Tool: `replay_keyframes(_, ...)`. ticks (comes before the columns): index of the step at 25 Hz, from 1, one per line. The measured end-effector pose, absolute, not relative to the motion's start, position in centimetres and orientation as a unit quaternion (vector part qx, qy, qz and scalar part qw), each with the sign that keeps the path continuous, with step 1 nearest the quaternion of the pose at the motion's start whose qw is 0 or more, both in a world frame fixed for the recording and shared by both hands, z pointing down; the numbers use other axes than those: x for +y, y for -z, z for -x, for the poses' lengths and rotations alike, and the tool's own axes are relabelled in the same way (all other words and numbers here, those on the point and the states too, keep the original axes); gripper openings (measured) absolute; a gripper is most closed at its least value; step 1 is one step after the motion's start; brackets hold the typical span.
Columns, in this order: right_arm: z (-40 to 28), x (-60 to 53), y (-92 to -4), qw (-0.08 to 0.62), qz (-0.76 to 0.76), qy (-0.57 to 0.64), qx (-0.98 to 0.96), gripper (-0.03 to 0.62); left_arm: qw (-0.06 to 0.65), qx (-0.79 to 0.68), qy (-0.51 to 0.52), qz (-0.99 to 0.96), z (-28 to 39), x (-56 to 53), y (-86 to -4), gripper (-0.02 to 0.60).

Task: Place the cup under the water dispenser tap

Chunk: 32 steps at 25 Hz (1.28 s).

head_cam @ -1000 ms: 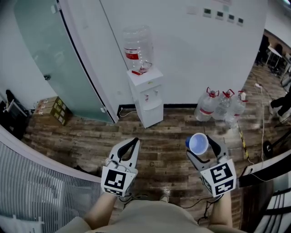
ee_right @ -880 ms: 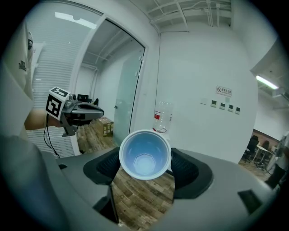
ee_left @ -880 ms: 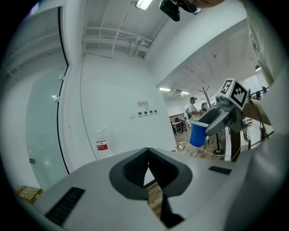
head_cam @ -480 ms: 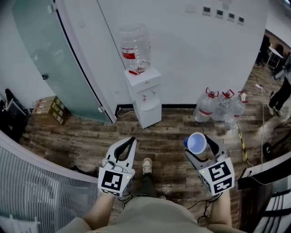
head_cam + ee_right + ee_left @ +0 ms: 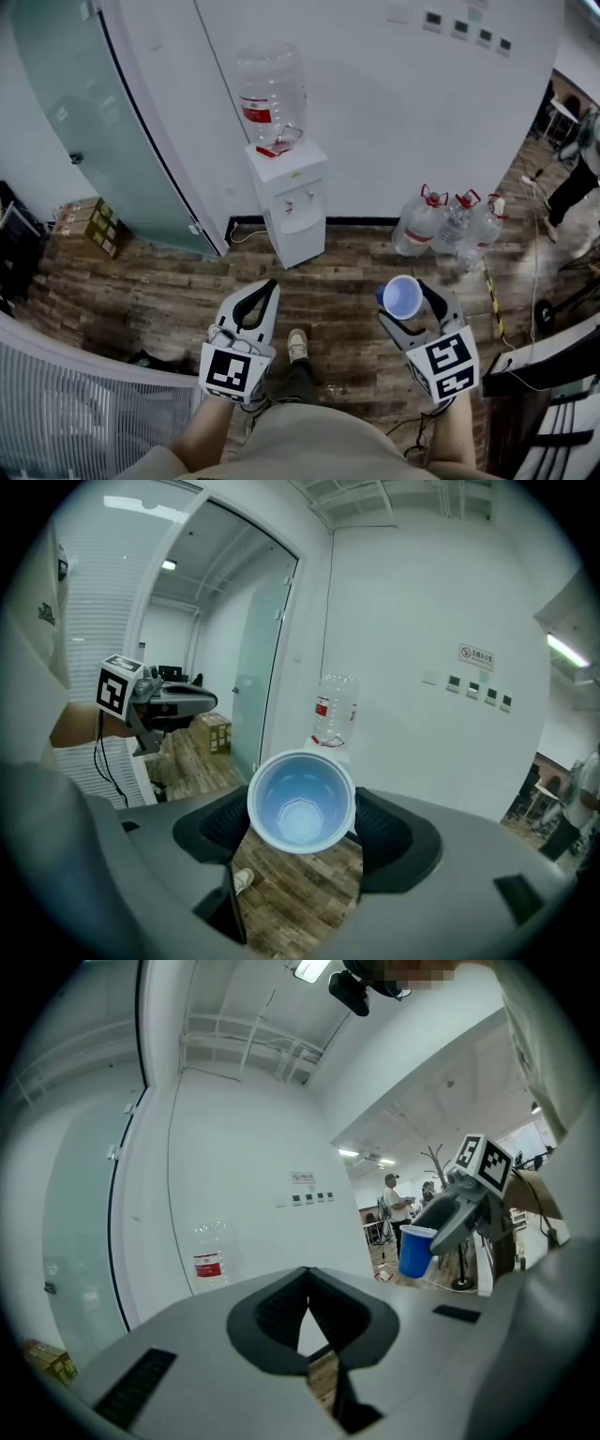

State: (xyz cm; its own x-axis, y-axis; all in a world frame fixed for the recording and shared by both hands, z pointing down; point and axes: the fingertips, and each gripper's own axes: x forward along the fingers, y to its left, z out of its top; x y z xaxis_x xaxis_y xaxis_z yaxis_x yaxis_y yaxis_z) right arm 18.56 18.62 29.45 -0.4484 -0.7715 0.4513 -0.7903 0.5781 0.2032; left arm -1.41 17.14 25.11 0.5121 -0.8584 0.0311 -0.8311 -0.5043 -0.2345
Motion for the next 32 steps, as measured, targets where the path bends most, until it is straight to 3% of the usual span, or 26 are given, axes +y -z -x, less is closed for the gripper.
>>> replay_keyframes(32,-4.2,-19.6,-37.6,0.308,-0.415,-0.107,-0.85,0.354,0.027,0.443,0.125,0.887,10.4,-19.8,-32.5,0.006)
